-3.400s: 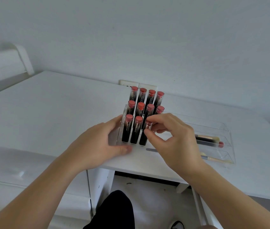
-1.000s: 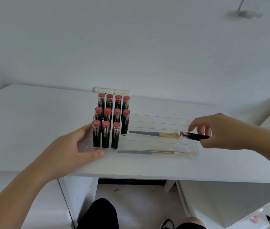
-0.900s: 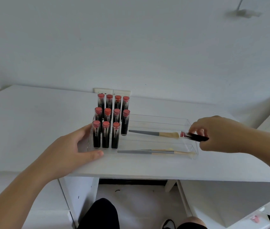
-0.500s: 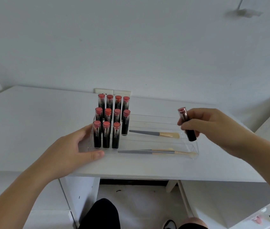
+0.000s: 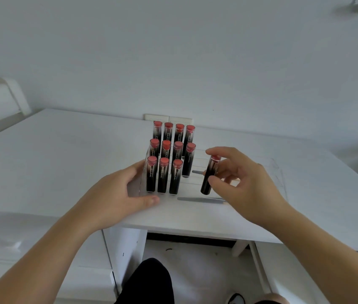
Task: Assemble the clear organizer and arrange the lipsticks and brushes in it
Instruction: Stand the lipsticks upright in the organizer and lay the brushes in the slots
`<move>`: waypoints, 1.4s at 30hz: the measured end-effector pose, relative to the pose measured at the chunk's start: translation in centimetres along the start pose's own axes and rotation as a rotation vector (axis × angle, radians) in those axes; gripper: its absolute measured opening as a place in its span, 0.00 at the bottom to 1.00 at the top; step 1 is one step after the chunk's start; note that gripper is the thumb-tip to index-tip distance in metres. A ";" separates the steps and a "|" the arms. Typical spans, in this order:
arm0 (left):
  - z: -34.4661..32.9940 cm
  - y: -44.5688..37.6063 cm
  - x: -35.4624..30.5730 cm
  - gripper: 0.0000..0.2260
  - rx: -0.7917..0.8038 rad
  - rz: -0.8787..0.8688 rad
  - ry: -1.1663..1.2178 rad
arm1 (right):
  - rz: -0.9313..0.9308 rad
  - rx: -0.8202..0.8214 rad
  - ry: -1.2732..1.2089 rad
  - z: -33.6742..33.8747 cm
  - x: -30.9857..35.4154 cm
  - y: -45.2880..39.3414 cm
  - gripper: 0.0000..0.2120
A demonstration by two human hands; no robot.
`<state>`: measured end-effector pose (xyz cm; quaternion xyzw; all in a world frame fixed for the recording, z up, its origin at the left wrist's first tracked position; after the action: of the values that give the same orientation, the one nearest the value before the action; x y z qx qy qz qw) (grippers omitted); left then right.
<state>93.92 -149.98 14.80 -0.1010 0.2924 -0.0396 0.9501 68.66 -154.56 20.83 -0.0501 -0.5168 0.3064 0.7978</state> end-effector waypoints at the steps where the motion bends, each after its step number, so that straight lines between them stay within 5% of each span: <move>1: 0.0 0.0 0.0 0.34 -0.002 -0.001 0.001 | 0.005 -0.028 0.012 -0.2 -0.1 0.1 0.23; 12: 0.1 0.1 -0.3 0.33 0.000 0.009 0.015 | 0.183 -0.159 0.008 -2.5 0.2 0.6 0.17; 21: -0.3 -0.1 0.0 0.43 0.014 0.030 0.017 | 0.208 -0.206 0.004 -3.2 0.3 0.2 0.14; 42: -0.2 -0.1 0.0 0.35 -0.010 0.016 0.004 | 0.263 -0.216 0.062 -4.0 0.2 0.4 0.16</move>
<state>93.82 -150.12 14.68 -0.1031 0.2954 -0.0307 0.9493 71.95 -153.14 19.00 -0.2123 -0.5110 0.3491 0.7563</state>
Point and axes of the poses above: each hand's wrist, its own y-axis away from the middle knuckle, its own z-axis out of the back of the hand, x = y × z, the point moved 6 cm from there along -y, towards the middle knuckle, and after that the axes turned 10 degrees about -y, right-handed, at the moved point
